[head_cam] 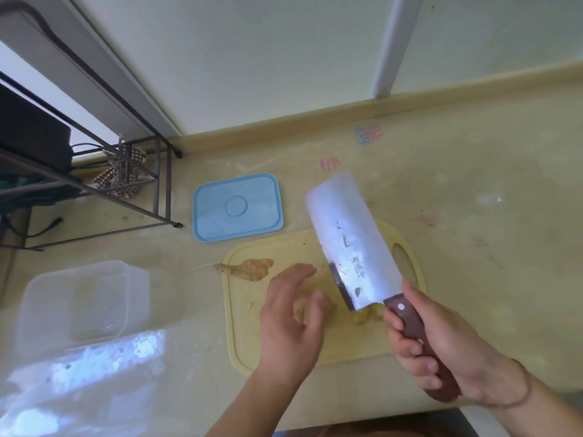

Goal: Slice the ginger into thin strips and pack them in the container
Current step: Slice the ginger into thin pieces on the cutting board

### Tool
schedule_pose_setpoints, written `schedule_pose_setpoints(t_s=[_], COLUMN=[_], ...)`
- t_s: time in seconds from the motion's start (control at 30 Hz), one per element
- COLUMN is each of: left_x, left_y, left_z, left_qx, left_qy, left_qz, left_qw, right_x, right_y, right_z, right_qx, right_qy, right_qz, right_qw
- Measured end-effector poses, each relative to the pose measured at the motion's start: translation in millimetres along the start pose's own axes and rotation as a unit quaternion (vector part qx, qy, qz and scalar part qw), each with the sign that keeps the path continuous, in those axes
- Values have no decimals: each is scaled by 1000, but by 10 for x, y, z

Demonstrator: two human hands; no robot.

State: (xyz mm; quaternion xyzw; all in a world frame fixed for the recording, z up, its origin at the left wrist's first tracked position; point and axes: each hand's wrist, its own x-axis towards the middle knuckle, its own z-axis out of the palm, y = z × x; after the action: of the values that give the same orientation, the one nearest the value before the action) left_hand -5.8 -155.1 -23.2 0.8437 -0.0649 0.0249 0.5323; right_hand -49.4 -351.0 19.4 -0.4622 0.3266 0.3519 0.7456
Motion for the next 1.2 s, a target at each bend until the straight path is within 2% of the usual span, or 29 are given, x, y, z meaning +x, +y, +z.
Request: schedule_pose_setpoints(t_s=[0.03, 0.07, 0.13, 0.17, 0.2, 0.27, 0.37, 0.57, 0.63, 0.67, 0.7, 0.77, 0.83, 0.87, 0.93, 1.0, 1.03, 1.1, 1.2], left_x=[58, 125, 265, 320, 348, 345, 311, 191, 173, 169, 174, 206, 250, 270, 297, 303, 303, 300, 323], left_y=[164, 285, 386, 416, 429, 403, 332, 263, 252, 251, 256, 275, 288, 290, 271, 219, 192, 137, 70], left_z=[10, 29, 56, 46, 32, 9, 17, 72, 93, 117, 152, 236, 331, 376, 454, 504, 513, 485, 433], left_qx=[-80, -177, -373, -436, -471, -508, -533, -544, -543, -524, -486, -371, -234, -157, -33, 19, 38, 66, 68], left_qy=[18, 17, -43, -93, -140, -204, -223, -223, -225, -223, -220, -207, -195, -198, -206, -212, -215, -228, -249], left_qz=[-117, -225, -387, -437, -464, -482, -481, -462, -450, -444, -435, -396, -322, -274, -177, -88, -45, 18, 28], left_qw=[990, 958, 842, 781, 737, 683, 659, 664, 672, 692, 725, 815, 896, 928, 962, 973, 975, 971, 966], right_x=[-31, -49, -49, -41, -32, -16, 4, 16, 39, 56, 68, 75, 56, 17, -51, -176, -229, -304, -380], right_y=[3, 13, 47, 63, 86, 135, 186, 176, 166, 169, 167, 166, 180, 168, 143, 124, 124, 109, 77], right_z=[-25, -52, -110, -132, -155, -206, -254, -336, -414, -462, -509, -635, -756, -769, -761, -737, -727, -666, -581], right_qx=[50, 96, 164, 185, 201, 222, 227, 265, 284, 303, 322, 342, 355, 356, 328, 258, 238, 224, 198], right_qy=[-18, -36, -74, -93, -116, -154, -162, -163, -190, -225, -255, -259, -272, -270, -239, -117, -73, -50, -22], right_qz=[14, 25, 40, 46, 51, 56, 63, 24, 13, 8, 2, -11, -20, -27, -44, -51, -56, -60, -55], right_qw=[998, 994, 983, 977, 971, 961, 958, 950, 940, 926, 912, 903, 894, 894, 913, 958, 967, 972, 978])
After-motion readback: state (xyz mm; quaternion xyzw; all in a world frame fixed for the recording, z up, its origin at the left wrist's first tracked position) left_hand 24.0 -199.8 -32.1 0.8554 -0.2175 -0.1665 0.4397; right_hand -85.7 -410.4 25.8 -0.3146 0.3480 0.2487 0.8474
